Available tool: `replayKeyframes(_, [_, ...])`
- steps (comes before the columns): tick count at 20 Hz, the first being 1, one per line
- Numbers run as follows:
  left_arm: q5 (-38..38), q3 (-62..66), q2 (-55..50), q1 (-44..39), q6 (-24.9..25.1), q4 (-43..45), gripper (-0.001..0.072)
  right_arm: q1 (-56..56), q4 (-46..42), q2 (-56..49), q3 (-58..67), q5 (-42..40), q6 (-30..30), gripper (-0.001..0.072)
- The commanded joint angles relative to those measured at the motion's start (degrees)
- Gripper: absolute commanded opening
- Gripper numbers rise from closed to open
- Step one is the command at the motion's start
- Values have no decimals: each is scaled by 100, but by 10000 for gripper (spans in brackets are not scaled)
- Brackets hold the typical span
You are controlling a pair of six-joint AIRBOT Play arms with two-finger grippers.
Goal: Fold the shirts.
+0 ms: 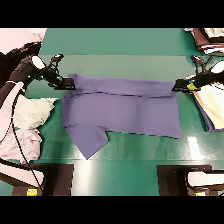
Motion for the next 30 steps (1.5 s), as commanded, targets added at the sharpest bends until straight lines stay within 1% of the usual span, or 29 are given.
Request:
replayKeyframes(1, [-651, 129, 31, 72, -431, 251, 601, -50, 2, 249, 59, 275, 31, 414])
replayKeyframes(3, [-984, 11, 363, 221, -437, 295, 601, -234, 9, 682, 37, 501, 28, 414])
replayKeyframes(5, [-1102, -483, 966, 334, -516, 339, 600, -433, 13, 1235, -201, 719, 28, 413])
replayKeyframes(7, [-1064, -1375, 1716, 334, -597, 348, 601, -592, 13, 1768, -579, 761, 26, 413])
replayKeyframes(10, [-885, -3067, 2911, 330, -699, 168, 601, -833, 17, 2356, -1106, 597, 24, 411])
replayKeyframes(12, [-872, -4033, 3571, 330, -787, 79, 601, -933, 24, 2542, -1296, 627, 24, 410])
replayKeyframes(14, [-824, -4793, 4070, 330, -828, -275, 602, -962, 177, 2621, -1399, 654, -22, 411])
replayKeyframes(16, [-664, -5265, 4288, 330, -824, -750, 602, -964, 520, 2618, -1423, 638, -92, 411])
replayKeyframes(19, [-271, -5613, 4297, 330, -789, -1296, 602, -960, 964, 2621, -1419, 540, -155, 410])
replayKeyframes(20, [-111, -5694, 4297, 330, -697, -1484, 602, -960, 1014, 2621, -1416, 544, -166, 411])
replayKeyframes(23, [345, -5919, 4297, 330, -632, -1832, 601, -960, 1069, 2621, -1414, 588, -192, 410])
replayKeyframes(24, [496, -5998, 4297, 330, -507, -2009, 601, -960, 1071, 2621, -1414, 623, -192, 410])
replayKeyframes(27, [748, -6107, 4297, 330, -457, -2334, 598, -960, 1067, 2621, -1414, 728, -192, 410])
replayKeyframes(28, [754, -6107, 4297, 330, -455, -2356, 413, -964, 1054, 2621, -1416, 835, -192, 410])
replayKeyframes(29, [728, -6105, 4297, 330, -382, -2378, 121, -986, 999, 2621, -1419, 975, -201, 410])
replayKeyframes(30, [704, -6098, 4297, 330, -256, -2428, 26, -1045, 1003, 2621, -1447, 1121, -271, 410])
